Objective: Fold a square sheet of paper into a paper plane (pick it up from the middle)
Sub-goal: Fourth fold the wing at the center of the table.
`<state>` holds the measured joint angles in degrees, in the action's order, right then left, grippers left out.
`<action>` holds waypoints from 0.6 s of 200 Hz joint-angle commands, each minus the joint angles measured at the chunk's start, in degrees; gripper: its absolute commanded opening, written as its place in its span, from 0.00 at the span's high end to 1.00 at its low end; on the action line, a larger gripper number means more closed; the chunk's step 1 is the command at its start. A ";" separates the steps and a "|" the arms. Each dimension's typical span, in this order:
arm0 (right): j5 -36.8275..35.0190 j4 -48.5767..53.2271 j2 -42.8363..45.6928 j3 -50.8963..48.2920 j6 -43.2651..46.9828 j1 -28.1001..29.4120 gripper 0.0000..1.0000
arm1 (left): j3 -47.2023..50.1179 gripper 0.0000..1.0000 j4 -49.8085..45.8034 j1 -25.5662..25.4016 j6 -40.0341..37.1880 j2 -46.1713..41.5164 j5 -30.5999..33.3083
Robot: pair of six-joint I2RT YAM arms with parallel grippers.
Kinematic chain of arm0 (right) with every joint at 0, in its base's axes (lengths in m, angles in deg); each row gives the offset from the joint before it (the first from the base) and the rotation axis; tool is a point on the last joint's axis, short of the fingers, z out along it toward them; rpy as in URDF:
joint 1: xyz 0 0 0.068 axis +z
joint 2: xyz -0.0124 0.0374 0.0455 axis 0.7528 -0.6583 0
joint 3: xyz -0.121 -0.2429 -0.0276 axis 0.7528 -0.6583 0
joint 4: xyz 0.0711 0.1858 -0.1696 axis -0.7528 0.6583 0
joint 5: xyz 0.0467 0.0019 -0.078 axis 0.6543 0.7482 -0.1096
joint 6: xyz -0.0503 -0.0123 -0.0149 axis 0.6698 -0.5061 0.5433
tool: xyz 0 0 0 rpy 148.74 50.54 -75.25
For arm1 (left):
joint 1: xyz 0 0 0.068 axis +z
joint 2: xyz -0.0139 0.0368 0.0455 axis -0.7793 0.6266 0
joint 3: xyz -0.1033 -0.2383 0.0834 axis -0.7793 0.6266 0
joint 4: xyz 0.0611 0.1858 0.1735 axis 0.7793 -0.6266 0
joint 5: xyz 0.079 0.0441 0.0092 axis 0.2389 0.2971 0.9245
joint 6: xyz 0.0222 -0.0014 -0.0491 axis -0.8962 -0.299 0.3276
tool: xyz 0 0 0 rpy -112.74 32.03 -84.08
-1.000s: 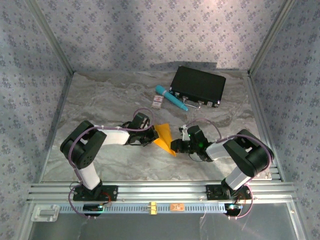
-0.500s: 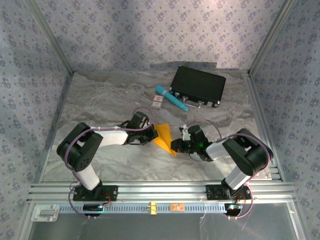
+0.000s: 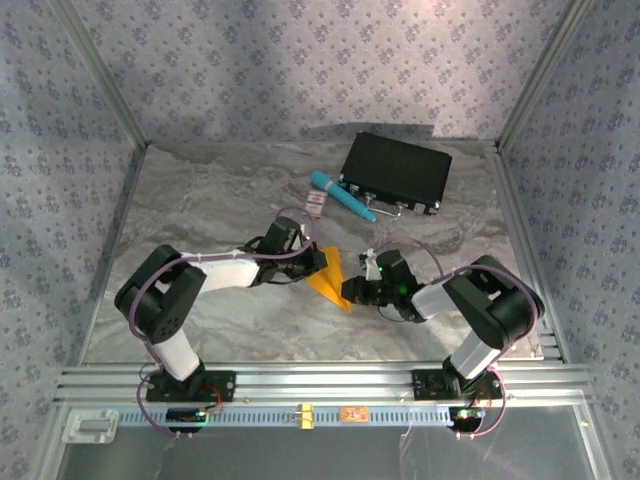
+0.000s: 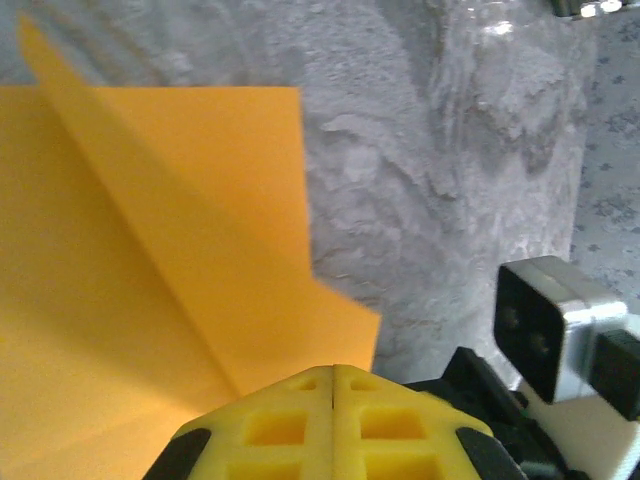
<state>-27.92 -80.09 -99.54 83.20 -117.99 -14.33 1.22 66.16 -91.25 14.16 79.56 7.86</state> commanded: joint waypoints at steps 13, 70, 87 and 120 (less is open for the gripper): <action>-1.92 2.60 -2.49 -1.31 -0.88 -0.23 0.99 | -1.98 0.96 3.31 -0.39 0.28 3.45 -2.09; -1.35 2.12 -3.14 -1.41 -1.41 -0.59 1.00 | -2.65 0.95 4.89 -0.44 1.04 5.89 -2.09; -1.47 2.36 -3.17 -1.38 -1.47 -0.63 1.00 | -2.85 0.95 4.98 -0.50 1.13 6.48 -2.00; -1.37 3.41 -2.86 -1.02 -1.67 -0.85 1.00 | -3.11 0.95 4.91 -0.47 1.23 7.11 -1.76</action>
<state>-26.78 -81.53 -100.17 82.88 -119.21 -15.01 -0.14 69.35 -91.40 15.08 85.20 6.68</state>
